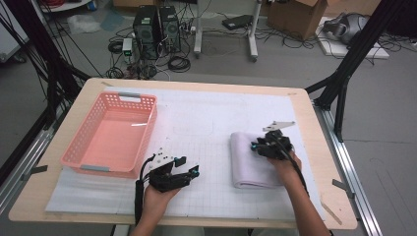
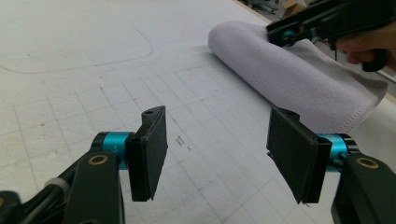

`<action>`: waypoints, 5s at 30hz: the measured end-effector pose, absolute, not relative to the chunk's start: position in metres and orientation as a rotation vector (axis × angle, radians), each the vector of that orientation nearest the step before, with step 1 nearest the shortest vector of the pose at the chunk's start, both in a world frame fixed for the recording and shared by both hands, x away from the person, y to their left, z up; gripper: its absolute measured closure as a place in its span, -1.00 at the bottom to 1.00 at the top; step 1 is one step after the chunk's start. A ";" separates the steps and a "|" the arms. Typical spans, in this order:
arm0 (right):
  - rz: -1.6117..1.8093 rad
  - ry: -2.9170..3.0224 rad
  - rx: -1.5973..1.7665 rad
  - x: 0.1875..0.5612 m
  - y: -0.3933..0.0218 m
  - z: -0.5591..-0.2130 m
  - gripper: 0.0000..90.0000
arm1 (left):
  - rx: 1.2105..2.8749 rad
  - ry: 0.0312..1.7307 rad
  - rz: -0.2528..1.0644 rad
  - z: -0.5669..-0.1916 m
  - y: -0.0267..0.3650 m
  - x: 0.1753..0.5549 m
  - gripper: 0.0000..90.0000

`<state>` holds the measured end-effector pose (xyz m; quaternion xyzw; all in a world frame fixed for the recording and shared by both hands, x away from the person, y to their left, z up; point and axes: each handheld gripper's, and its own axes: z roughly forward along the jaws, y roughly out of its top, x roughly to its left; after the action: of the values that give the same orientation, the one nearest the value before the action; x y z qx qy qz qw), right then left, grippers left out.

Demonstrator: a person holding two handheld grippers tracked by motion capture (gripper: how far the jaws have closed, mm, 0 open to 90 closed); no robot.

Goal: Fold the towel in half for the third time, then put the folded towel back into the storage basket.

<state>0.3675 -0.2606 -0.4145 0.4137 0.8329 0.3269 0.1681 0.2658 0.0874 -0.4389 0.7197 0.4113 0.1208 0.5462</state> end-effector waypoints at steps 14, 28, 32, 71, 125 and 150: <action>0.984 2.316 1.160 0.366 -0.285 -0.412 0.64 | 1.692 0.975 0.295 -0.438 0.088 0.265 -0.15; 1.222 2.172 1.249 0.312 -0.351 -0.414 0.46 | 1.699 0.966 0.299 -0.438 0.087 0.265 -0.17; 1.228 2.280 1.156 0.285 -0.343 -0.422 0.41 | 1.698 0.967 0.301 -0.438 0.088 0.265 -0.17; 1.220 2.057 1.214 0.240 -0.390 -0.418 -0.45 | 1.640 0.832 0.363 -0.435 0.095 0.261 -0.55; 1.196 2.105 1.235 0.245 -0.391 -0.427 -0.45 | 1.882 1.043 -0.041 -0.453 -0.056 0.341 0.08; 1.206 2.120 1.239 0.250 -0.385 -0.430 -0.45 | 1.802 0.718 0.109 -0.417 0.008 0.319 0.65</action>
<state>0.2499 -0.3851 -0.4300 0.4436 0.7590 0.4317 0.2017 0.3186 0.0075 -0.4166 0.7659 0.3050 0.0465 0.5640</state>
